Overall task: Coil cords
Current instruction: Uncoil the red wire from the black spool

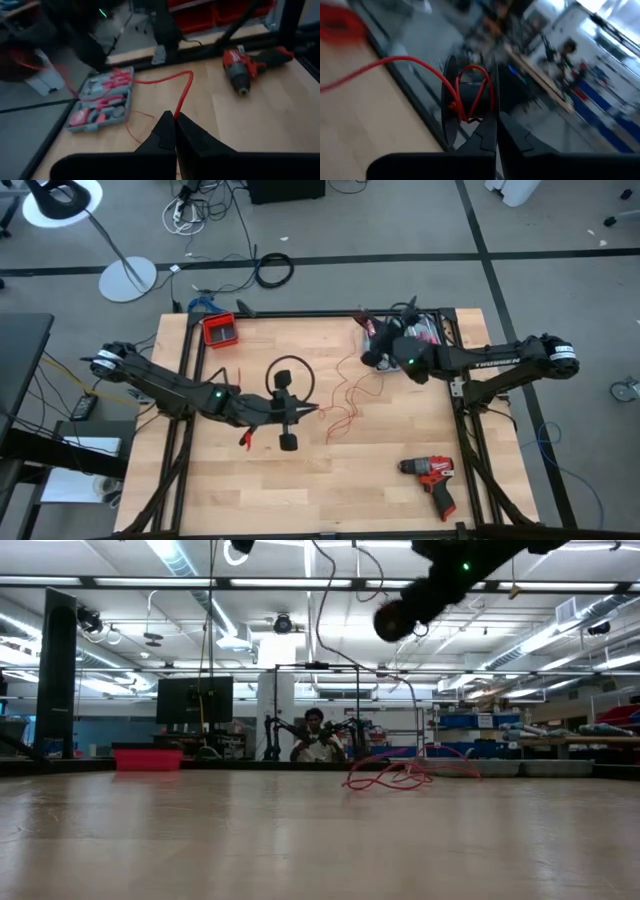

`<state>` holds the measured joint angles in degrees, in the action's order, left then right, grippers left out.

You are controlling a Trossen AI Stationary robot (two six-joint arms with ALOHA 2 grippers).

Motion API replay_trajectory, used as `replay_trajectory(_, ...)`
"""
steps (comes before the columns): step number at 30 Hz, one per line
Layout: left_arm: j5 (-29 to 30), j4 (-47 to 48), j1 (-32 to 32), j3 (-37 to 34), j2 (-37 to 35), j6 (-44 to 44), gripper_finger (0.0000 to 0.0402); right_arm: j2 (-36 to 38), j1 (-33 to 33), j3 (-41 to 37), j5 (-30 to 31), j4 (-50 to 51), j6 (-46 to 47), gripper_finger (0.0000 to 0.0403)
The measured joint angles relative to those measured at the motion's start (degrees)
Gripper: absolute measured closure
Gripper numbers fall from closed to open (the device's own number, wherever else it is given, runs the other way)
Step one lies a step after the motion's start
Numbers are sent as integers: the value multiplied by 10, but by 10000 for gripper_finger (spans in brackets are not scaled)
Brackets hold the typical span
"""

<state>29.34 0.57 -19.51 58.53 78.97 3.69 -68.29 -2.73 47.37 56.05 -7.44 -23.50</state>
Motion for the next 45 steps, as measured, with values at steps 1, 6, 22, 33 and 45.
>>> replay_trajectory(1, -1, 1, 0, -6, 3, -8, 401, 0, 0, 0, -16, -32, -11, 403)
replay_trajectory(6, -1, -6, 0, -38, 18, -38, 401, 0, 12, 0, -81, -142, -36, 403)
replay_trajectory(22, 57, -138, 27, -123, 35, -68, 401, 0, 79, 0, -278, -318, 18, 403)
replay_trajectory(33, -129, -202, 25, -127, 34, -2, 401, 0, 54, 0, -166, -414, -170, 403)
replay_trajectory(45, -118, -50, 26, -127, 34, -77, 401, 0, 67, 0, -166, -444, -205, 403)
